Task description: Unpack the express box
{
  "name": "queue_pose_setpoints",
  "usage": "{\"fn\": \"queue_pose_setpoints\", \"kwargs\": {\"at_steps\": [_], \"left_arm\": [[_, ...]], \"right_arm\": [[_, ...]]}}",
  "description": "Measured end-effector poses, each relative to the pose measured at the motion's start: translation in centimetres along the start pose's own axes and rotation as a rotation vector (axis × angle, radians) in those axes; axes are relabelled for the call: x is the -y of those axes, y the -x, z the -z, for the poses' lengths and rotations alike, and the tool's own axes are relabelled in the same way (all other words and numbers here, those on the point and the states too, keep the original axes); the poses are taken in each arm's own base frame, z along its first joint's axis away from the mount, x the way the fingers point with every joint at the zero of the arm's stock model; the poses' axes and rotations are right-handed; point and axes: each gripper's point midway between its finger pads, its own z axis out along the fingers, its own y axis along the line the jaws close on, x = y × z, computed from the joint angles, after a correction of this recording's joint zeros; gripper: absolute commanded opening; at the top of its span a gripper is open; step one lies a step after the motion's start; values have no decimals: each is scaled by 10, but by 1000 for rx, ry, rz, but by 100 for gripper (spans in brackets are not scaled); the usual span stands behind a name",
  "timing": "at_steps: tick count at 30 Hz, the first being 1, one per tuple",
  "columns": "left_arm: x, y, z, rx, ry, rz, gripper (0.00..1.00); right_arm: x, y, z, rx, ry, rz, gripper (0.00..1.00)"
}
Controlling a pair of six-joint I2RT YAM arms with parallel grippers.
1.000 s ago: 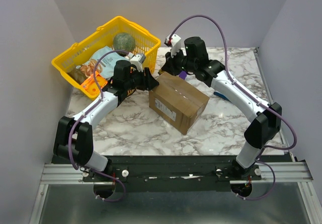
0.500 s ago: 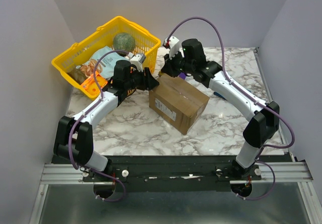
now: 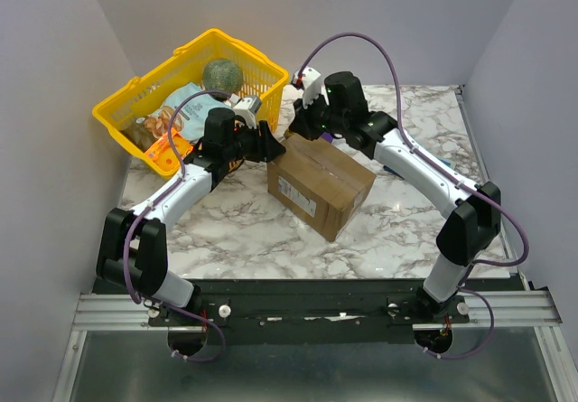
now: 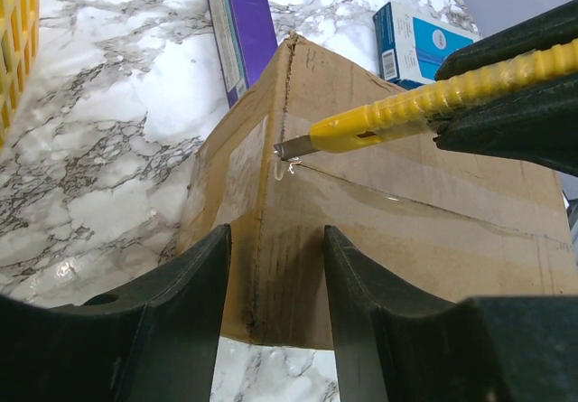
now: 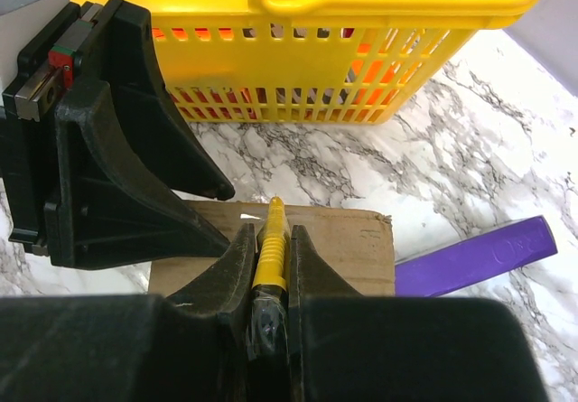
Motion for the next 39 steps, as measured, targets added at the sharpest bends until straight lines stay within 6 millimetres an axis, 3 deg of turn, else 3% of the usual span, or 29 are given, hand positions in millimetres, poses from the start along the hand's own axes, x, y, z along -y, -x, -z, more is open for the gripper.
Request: {"fn": "queue_pose_setpoints", "kwargs": {"at_steps": [12,18,22,30,34,39], "left_arm": [[0,-1,-1,-1,-1,9,48],[3,-2,-2,-3,-8,15,41],[4,0,-3,5,-14,14,24],[9,2,-4,14,-32,13,16],[12,0,-5,11,-42,12,0],[16,-3,-6,8,-56,10,0]], "right_arm": [[4,-4,5,-24,-41,-2,1],[4,-6,11,-41,-58,-14,0],[3,-6,13,-51,-82,-28,0],[-3,-8,17,-73,-131,-56,1],[-3,-9,20,-92,-164,-65,0],[-1,-12,25,-117,-197,-92,0]]}}
